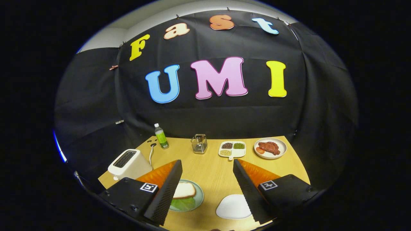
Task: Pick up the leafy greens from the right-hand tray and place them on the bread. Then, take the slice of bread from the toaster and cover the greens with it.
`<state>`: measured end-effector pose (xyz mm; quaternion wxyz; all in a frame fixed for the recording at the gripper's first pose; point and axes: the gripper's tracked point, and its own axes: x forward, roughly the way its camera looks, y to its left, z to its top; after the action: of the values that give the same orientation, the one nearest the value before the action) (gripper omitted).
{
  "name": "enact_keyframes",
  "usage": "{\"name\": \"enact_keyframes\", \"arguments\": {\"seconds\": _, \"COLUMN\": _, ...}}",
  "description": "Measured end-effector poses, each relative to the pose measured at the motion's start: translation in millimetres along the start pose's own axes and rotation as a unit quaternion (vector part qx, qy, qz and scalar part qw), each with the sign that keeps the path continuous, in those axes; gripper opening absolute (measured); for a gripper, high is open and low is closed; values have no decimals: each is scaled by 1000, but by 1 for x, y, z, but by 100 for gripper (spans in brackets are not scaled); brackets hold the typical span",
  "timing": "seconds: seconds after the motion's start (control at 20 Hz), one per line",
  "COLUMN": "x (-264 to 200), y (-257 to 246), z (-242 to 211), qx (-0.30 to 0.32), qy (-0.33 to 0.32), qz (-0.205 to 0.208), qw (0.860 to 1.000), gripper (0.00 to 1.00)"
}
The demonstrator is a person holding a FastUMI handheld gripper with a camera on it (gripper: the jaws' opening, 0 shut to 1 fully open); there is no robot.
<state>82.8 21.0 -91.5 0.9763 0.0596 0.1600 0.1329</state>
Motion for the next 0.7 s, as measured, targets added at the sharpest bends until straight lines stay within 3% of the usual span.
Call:
{"name": "enact_keyframes", "arguments": {"seconds": 0.3, "x": -33, "y": -12, "z": 44, "qx": -18, "qy": -59, "qz": -27, "qw": 998, "gripper": 98}}
{"name": "enact_keyframes", "arguments": {"seconds": 0.45, "x": -46, "y": -12, "z": 62, "qx": -49, "qy": -91, "qz": -59, "qw": 993, "gripper": 99}}
{"name": "enact_keyframes", "arguments": {"seconds": 0.7, "x": -59, "y": 7, "z": 59, "qx": -43, "qy": -104, "qz": -97, "qw": 989, "gripper": 98}}
